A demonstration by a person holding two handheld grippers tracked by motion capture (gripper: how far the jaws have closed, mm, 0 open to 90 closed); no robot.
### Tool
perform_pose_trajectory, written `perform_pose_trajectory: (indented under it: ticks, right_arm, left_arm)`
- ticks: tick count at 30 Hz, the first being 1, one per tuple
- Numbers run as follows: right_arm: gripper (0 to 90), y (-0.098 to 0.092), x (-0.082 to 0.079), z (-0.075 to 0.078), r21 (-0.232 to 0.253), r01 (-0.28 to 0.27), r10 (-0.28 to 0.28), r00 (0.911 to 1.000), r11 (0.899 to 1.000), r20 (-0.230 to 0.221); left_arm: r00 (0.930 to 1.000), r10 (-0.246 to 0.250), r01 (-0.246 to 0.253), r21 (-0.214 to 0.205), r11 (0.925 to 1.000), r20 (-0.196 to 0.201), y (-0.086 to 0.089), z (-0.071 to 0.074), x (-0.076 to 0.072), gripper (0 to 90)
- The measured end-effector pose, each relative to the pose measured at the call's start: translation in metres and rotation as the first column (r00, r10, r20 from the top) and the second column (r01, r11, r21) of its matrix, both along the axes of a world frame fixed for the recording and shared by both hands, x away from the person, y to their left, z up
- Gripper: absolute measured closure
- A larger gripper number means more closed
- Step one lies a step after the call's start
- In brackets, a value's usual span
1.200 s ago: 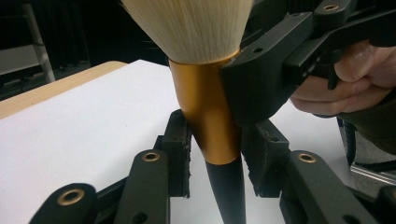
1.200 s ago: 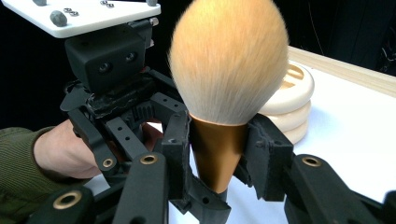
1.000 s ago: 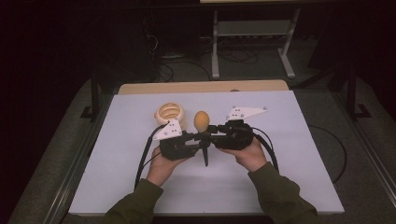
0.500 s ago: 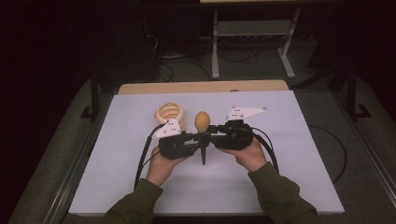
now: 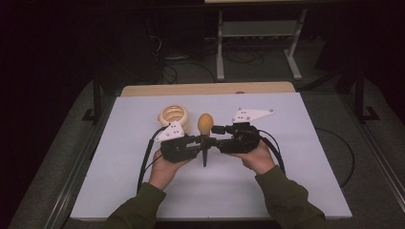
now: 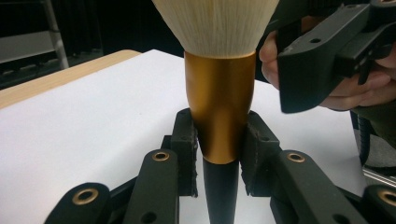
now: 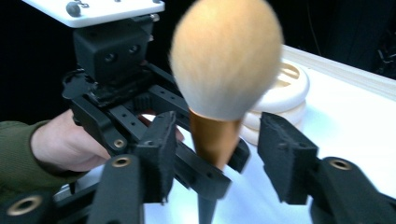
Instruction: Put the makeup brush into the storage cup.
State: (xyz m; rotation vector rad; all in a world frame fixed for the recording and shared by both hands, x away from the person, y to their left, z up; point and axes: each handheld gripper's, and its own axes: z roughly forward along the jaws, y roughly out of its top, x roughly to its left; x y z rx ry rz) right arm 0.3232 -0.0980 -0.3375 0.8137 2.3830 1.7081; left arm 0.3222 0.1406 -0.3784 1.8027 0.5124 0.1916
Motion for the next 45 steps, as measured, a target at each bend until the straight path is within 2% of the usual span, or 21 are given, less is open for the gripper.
perform_pose_trajectory:
  ticks: [6,12,15,20,22,27,39,45]
  right_arm:
    - [26.3,-0.006,0.003,0.000,-0.010,0.018,-0.018,0.9998,1.000,0.010]
    - [17.3,-0.012,0.002,-0.002,-0.021,0.056,-0.055,0.9981,0.998,0.029]
    - [15.1,-0.017,0.001,-0.003,-0.020,0.080,-0.079,0.9962,0.997,0.037]
    - [13.2,-0.027,0.000,-0.006,-0.053,0.128,-0.125,0.9904,0.990,0.058]
    - [12.9,-0.030,-0.001,-0.008,-0.074,0.142,-0.136,0.9876,0.987,0.078]
    - [12.3,-0.043,-0.004,-0.012,-0.094,0.161,-0.153,0.9844,0.982,0.087]
    - [3.0,-0.078,-0.019,-0.023,-0.085,0.210,-0.202,0.9750,0.974,0.093]
    - [1.9,-0.096,-0.025,-0.032,-0.079,0.234,-0.227,0.9696,0.969,0.092]
  left_arm:
    - [0.9997,0.024,-0.024,-0.008,0.9997,0.005,0.007,0.003,0.001,70.2]
    - [0.9993,0.036,-0.036,-0.016,0.9992,0.005,0.011,0.005,0.002,70.3]
    - [0.9992,0.040,-0.040,-0.014,0.9991,0.006,0.013,0.006,0.001,70.3]
    - [0.9988,0.045,-0.045,-0.010,0.9990,0.017,0.016,0.007,0.001,70.3]
    - [0.9988,0.046,-0.046,-0.012,0.9989,0.016,0.017,0.007,0.002,70.2]
    - [0.9987,0.046,-0.046,-0.010,0.9989,0.019,0.018,0.007,0.002,70.3]
    - [0.9980,0.059,-0.059,-0.013,0.9982,0.020,0.023,0.009,0.003,70.3]
    - [0.9978,0.063,-0.063,-0.014,0.9979,0.020,0.025,0.009,0.003,70.3]
